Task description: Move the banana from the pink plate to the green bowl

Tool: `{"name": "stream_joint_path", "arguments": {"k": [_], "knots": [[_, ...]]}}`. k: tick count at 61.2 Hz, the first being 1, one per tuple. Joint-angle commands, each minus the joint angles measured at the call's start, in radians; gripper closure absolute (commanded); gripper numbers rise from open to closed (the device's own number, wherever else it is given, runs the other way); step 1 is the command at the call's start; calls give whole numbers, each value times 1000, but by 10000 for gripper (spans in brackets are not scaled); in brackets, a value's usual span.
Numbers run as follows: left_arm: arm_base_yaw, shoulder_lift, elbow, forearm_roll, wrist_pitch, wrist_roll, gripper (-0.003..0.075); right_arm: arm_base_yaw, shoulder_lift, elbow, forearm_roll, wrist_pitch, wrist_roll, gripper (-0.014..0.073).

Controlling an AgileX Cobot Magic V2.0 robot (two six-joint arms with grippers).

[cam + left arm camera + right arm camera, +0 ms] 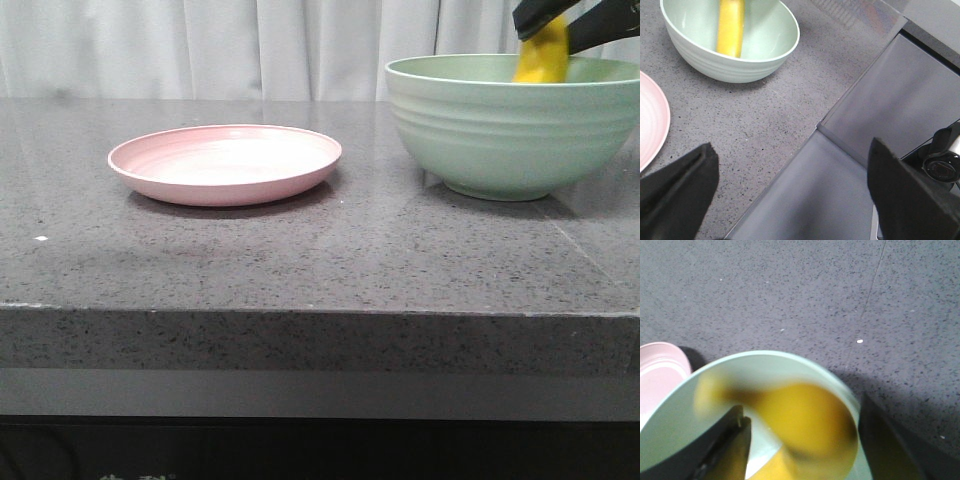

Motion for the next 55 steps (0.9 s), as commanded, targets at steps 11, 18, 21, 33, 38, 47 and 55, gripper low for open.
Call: {"name": "stream_joint_path", "arguments": {"k": [11,18,21,33,38,47,55], "knots": [[2,-18,-30,-55,-23,-2,122,-7,-62,-40,44,8,-3,53],[2,-18,-30,-55,-23,-2,122,-7,-113,-40,13,27,-3,53],[2,-18,-30,-55,-23,-2,122,-7,-141,-40,-10,41,-1,53],[2,-18,-30,-55,-25,-2,122,-2,-274,-40,-138,170,153,55],[2,-18,-30,-55,-25,-2,122,21,-344,-38,-235,209,231,55],[2,-18,-30,-55,-25,-2,122,95,-485,-7,-452,228,392,55],[2,-18,-30,-55,-25,-2,122,155,-606,49,-636,269,546,55]]}}
